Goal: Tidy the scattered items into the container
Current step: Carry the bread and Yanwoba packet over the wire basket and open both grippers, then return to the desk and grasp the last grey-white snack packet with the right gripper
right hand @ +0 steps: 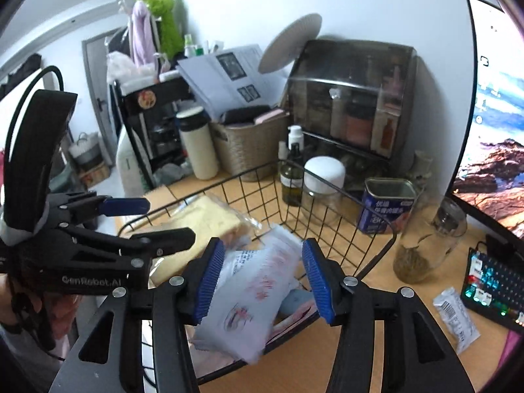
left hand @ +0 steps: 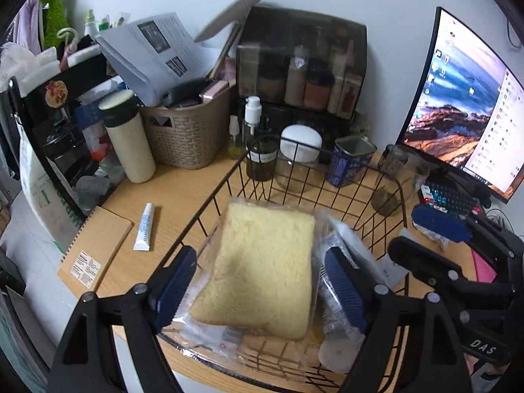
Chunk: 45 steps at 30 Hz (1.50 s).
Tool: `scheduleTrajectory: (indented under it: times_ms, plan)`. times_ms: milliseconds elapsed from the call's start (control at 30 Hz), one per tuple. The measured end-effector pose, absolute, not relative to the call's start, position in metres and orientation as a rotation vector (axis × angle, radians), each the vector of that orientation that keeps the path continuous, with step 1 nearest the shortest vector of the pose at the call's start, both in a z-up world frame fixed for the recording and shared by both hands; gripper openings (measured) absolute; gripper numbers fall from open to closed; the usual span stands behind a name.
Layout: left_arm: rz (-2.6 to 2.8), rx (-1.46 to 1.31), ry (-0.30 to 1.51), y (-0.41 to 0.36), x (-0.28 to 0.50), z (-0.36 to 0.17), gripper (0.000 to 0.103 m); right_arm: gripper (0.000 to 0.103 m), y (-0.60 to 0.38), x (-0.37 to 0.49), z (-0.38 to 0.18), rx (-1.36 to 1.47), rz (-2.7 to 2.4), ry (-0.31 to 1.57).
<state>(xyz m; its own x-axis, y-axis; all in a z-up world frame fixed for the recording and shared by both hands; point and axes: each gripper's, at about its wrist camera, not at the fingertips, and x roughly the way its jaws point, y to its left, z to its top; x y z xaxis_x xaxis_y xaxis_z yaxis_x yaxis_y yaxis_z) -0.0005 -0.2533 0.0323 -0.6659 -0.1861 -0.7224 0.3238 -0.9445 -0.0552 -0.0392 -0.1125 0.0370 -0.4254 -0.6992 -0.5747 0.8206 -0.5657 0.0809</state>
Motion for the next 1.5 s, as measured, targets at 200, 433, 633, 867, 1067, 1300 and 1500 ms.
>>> scheduleTrajectory:
  times_ms: [200,433,633,867,1067,1300,1500]
  plan:
    - [-2.683,1.089,0.18,-0.218,0.004,0.05,0.083,0.052,-0.067,-0.036,0.06,0.631,-2.13,0.231]
    - [-2.791,1.131,0.103,-0.153,-0.013,0.055,0.083,0.055,0.021,-0.06,0.065,0.636,-2.286,0.27]
    - [-2.893,1.219,0.035,-0.082,-0.045,0.042,0.083,0.055,0.08,-0.08,0.046,0.722,-2.341,0.278]
    - [-2.915,1.391,-0.027,-0.025,-0.099,-0.003,0.083,0.055,0.118,-0.108,0.009,0.78,-2.274,0.367]
    - [-2.851,1.523,0.019,-0.014,-0.148,-0.045,0.083,0.055,0.118,-0.153,-0.039,0.831,-2.139,0.503]
    - [-2.802,1.636,0.071,-0.019,-0.179,-0.082,0.083,0.055,0.104,-0.2,-0.081,0.885,-2.082,0.58]
    - [-2.785,1.688,0.085,-0.022,-0.188,-0.094,0.083,0.047,0.095,-0.222,-0.104,0.931,-2.035,0.614]
